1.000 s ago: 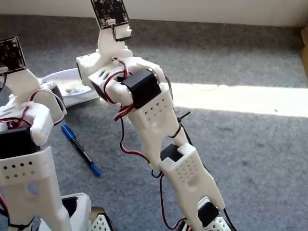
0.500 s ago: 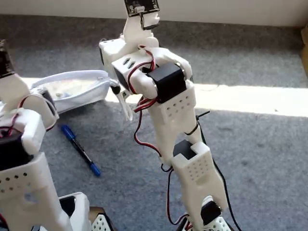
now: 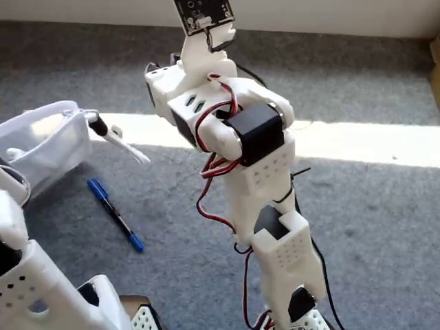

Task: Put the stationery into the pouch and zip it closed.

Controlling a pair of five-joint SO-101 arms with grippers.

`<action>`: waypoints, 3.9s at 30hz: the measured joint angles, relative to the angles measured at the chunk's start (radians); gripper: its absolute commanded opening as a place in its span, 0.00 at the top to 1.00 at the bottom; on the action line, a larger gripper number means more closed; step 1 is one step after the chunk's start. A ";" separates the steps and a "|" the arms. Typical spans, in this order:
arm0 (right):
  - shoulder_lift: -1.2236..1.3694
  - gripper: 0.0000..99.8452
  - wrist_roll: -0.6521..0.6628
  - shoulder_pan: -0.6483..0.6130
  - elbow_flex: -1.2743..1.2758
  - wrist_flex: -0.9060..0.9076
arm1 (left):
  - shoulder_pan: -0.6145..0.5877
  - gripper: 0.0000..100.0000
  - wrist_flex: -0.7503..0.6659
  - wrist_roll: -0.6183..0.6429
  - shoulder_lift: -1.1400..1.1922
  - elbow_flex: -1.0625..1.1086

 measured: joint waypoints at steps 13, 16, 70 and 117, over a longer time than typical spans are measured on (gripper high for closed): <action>-0.057 0.92 0.000 -0.058 0.463 0.000 | -0.164 0.98 -0.009 0.060 0.000 0.000; -0.118 0.92 0.000 -0.104 0.600 0.000 | -0.163 0.98 -0.031 0.060 0.000 0.000; 0.180 0.80 -0.003 -0.422 1.327 -0.974 | -0.173 0.98 -0.100 0.060 0.000 0.060; 0.245 1.00 0.129 -0.169 1.053 -0.150 | 0.215 0.95 -0.137 0.060 0.000 0.060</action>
